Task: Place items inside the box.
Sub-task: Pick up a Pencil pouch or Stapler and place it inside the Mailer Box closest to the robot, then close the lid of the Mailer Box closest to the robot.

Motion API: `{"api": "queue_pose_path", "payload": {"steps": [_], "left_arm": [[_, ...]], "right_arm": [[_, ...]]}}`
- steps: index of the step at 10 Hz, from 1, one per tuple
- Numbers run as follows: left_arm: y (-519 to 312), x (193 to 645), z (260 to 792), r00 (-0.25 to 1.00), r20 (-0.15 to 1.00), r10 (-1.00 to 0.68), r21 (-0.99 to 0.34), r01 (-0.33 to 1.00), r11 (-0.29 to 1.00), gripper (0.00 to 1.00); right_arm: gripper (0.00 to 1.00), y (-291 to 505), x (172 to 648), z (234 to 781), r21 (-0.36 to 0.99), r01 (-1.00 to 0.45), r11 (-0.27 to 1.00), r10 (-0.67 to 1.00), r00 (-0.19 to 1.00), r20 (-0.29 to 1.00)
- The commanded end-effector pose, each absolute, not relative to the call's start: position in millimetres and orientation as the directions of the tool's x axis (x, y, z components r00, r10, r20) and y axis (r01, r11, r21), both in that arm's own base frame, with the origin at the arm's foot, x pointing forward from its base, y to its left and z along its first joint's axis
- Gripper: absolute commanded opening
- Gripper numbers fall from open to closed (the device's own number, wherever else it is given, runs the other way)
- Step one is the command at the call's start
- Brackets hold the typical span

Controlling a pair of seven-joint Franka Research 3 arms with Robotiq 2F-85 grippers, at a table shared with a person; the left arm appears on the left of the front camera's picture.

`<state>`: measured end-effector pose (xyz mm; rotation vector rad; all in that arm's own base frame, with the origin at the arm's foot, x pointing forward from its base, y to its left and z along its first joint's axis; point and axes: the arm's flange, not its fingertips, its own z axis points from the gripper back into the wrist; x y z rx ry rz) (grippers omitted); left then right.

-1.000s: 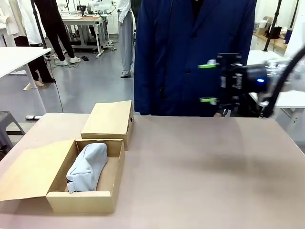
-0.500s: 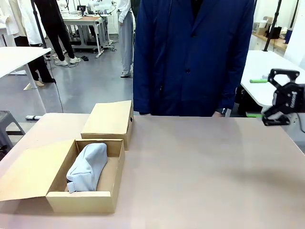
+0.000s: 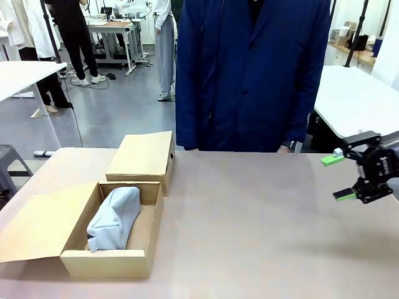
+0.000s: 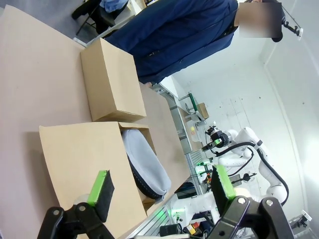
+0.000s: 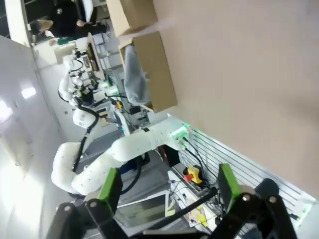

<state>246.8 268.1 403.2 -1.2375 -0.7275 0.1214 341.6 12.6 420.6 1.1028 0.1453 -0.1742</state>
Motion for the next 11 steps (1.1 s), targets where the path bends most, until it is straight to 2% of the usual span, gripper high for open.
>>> {"api": "queue_pose_path", "payload": {"steps": [1,7,8,9,10,11], "left_arm": [[267.9,247.5,404.0,0.754,0.461,0.468,-0.881,0.325,0.344,1.00],[268.0,246.8,403.1,0.772,0.438,0.461,-0.889,0.294,0.352,1.00],[239.2,252.4,423.9,0.714,0.632,0.301,-0.772,0.549,0.320,1.00],[190.6,262.6,443.3,0.568,0.814,0.121,-0.571,0.746,0.341,1.00],[136.3,258.9,458.1,0.431,0.898,-0.089,-0.399,0.883,0.247,1.00],[87.4,249.5,466.5,0.242,0.931,-0.272,-0.217,0.969,0.118,1.00]], "right_arm": [[1.00,1.3,342.4,428.0,0.904,0.248,0.349,-0.111,0.968,-0.223],[1.00,1.3,342.4,428.0,0.904,0.248,0.349,-0.111,0.968,-0.223],[1.00,1.3,342.4,428.0,0.904,0.248,0.349,-0.111,0.968,-0.223],[1.00,1.3,342.4,428.0,0.904,0.248,0.349,-0.111,0.968,-0.223],[1.00,1.3,342.4,428.0,0.904,0.248,0.349,-0.111,0.968,-0.223],[1.00,1.3,342.4,428.0,0.904,0.248,0.349,-0.111,0.968,-0.223]]}}
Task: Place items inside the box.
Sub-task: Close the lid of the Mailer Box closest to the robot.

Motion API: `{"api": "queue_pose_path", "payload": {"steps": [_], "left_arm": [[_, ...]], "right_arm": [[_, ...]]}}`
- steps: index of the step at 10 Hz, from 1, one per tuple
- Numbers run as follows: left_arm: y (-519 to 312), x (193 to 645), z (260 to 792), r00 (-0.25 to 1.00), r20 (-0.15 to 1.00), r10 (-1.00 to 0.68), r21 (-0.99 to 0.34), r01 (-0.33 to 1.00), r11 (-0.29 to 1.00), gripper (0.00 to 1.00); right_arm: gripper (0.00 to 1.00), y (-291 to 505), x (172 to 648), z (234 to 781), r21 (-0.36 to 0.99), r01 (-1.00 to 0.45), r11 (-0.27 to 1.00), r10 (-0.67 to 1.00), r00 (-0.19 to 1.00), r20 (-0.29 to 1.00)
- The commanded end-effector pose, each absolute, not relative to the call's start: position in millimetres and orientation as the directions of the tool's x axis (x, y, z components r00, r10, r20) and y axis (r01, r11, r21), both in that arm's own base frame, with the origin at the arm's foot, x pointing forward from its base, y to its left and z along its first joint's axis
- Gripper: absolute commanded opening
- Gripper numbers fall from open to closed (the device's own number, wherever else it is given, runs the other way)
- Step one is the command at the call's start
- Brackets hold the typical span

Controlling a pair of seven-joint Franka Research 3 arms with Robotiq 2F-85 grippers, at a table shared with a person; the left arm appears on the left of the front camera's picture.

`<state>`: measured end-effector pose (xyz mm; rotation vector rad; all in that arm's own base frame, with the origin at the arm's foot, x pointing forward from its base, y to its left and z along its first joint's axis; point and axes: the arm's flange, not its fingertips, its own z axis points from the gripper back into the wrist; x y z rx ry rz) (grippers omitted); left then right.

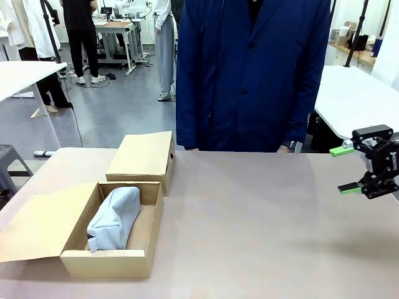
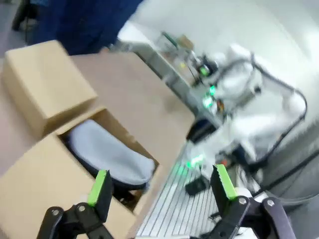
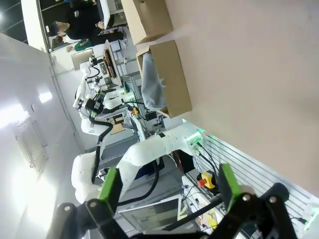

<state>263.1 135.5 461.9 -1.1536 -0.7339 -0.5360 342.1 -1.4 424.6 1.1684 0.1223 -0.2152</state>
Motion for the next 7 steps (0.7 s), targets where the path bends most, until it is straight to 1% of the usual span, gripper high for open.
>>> {"api": "queue_pose_path", "payload": {"steps": [1,2,3,4,5,7], "left_arm": [[73.6,247.2,467.6,0.130,0.933,-0.335,-0.110,0.991,0.078,1.00],[64.1,246.0,464.0,-0.155,0.904,-0.398,0.182,0.983,0.030,1.00],[68.2,248.0,455.4,-0.271,0.868,-0.415,0.309,0.951,0.026,1.00],[78.4,251.6,440.2,-0.321,0.838,-0.440,0.365,0.931,0.016,1.00],[88.7,256.1,418.1,-0.326,0.804,-0.497,0.384,0.923,0.015,1.00],[112.8,268.5,385.2,-0.324,0.758,-0.566,0.452,0.887,0.098,1.00]], "right_arm": [[1.00,1.3,342.4,428.0,0.904,0.248,0.349,-0.111,0.968,-0.223],[1.00,1.3,342.4,428.0,0.904,0.248,0.349,-0.111,0.968,-0.223],[1.00,1.3,342.4,428.0,0.904,0.248,0.349,-0.111,0.968,-0.223],[1.00,1.3,342.4,428.0,0.904,0.248,0.349,-0.111,0.968,-0.223],[1.00,1.3,342.4,428.0,0.904,0.248,0.349,-0.111,0.968,-0.223],[1.00,1.3,342.4,428.0,0.904,0.248,0.349,-0.111,0.968,-0.223]]}}
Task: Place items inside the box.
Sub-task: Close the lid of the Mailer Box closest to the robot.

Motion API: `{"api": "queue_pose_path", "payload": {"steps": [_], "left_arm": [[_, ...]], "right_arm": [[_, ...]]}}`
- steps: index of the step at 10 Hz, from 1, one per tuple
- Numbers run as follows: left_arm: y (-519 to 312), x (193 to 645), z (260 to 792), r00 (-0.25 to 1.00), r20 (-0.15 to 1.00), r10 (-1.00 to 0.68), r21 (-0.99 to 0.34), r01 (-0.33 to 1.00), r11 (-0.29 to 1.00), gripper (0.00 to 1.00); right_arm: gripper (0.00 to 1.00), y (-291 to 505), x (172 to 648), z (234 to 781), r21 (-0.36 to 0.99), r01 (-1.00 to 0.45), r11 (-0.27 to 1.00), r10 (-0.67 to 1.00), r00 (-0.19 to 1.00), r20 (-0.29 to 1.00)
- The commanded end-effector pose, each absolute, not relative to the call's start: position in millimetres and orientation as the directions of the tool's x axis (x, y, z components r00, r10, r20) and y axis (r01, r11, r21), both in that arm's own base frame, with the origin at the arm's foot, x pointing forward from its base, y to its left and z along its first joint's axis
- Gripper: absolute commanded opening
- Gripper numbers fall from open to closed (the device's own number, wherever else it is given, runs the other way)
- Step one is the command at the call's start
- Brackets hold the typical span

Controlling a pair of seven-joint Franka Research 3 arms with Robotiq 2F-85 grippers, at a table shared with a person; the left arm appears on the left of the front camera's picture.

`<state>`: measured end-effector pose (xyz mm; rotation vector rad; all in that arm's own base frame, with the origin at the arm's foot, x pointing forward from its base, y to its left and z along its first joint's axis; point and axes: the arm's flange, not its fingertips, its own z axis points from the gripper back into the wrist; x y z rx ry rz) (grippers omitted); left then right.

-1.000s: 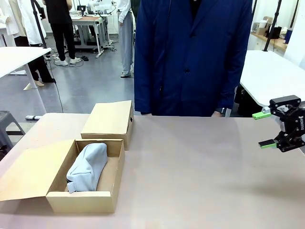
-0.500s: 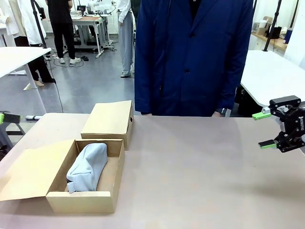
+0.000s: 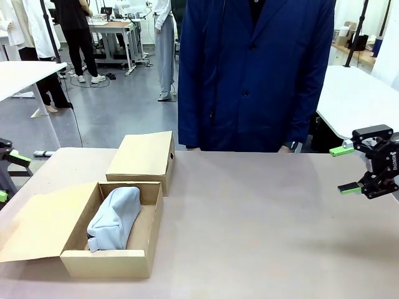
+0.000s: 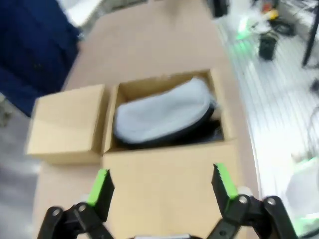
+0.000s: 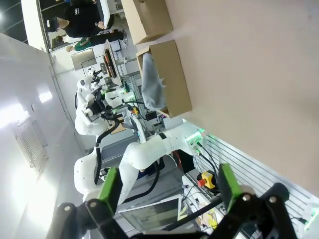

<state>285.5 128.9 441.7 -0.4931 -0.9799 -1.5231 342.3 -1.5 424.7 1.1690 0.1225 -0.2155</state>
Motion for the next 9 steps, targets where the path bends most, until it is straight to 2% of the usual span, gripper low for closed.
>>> {"api": "queue_pose_path", "payload": {"steps": [1,2,3,7,9], "left_arm": [[128.5,279.6,370.4,-0.285,0.772,-0.567,0.456,0.871,0.183,1.00],[138.2,294.2,370.3,-0.143,0.835,-0.531,0.361,0.871,0.332,1.00],[155.3,293.5,422.3,-0.249,0.750,-0.612,0.392,0.914,0.108,1.00],[159.6,302.6,411.4,-0.240,0.754,-0.611,0.401,0.905,0.139,1.00],[168.9,337.8,393.9,-0.363,0.705,-0.609,0.485,0.874,0.040,1.00]], "right_arm": [[1.00,1.3,342.4,428.0,0.904,0.248,0.349,-0.111,0.968,-0.223],[1.00,1.3,342.4,428.0,0.904,0.248,0.349,-0.111,0.968,-0.223],[1.00,1.3,342.4,428.0,0.904,0.248,0.349,-0.111,0.968,-0.223],[1.00,1.3,342.4,428.0,0.904,0.248,0.349,-0.111,0.968,-0.223],[1.00,1.3,342.4,428.0,0.904,0.248,0.349,-0.111,0.968,-0.223]]}}
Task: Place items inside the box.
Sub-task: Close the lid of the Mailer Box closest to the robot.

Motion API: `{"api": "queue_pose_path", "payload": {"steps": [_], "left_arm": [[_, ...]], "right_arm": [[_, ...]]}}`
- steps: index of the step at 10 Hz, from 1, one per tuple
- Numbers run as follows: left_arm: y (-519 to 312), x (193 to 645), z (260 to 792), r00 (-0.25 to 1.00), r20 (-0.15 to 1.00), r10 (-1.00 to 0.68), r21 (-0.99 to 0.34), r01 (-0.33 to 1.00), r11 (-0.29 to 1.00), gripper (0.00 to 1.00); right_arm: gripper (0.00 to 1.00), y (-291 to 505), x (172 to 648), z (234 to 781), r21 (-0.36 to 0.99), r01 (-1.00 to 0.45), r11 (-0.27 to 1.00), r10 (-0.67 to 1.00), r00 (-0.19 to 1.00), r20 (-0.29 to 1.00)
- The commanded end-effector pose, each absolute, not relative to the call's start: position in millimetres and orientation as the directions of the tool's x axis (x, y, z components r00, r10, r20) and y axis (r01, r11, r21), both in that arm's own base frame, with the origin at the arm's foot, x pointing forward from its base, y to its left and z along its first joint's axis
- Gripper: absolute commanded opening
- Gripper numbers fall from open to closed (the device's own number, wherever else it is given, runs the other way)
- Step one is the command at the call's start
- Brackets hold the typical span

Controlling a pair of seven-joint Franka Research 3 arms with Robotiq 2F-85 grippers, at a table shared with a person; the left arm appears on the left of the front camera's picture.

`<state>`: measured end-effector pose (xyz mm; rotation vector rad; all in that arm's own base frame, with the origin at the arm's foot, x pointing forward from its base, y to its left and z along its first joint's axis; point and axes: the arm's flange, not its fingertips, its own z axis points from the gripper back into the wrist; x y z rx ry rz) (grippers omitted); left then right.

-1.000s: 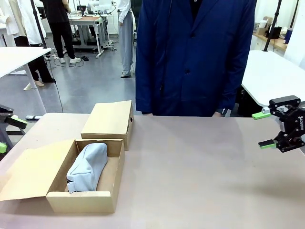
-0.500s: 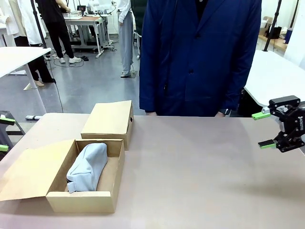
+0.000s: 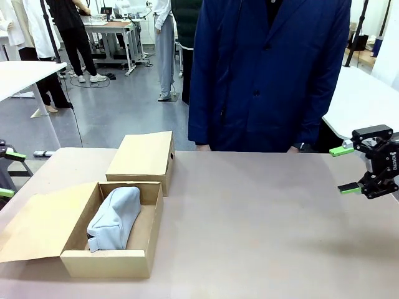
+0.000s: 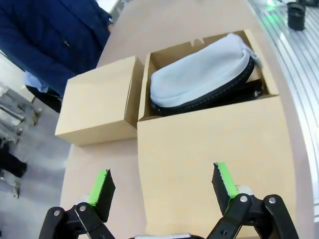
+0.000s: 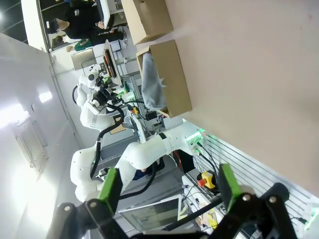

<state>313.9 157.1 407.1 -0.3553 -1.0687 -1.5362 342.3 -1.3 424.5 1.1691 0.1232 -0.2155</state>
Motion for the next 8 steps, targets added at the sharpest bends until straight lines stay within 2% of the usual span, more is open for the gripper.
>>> {"api": "queue_pose_path", "payload": {"steps": [1,5,8], "left_arm": [[179.4,349.7,386.6,-0.344,0.701,-0.624,0.460,0.888,0.027,1.00],[230.5,384.6,338.2,-0.158,0.704,-0.693,0.276,0.959,0.061,1.00],[241.4,389.9,305.4,-0.078,0.700,-0.710,0.200,0.976,0.090,1.00]], "right_arm": [[1.00,1.3,342.4,428.0,0.904,0.248,0.349,-0.111,0.968,-0.223],[1.00,1.3,342.4,428.0,0.904,0.248,0.349,-0.111,0.968,-0.223],[1.00,1.3,342.4,428.0,0.904,0.248,0.349,-0.111,0.968,-0.223]]}}
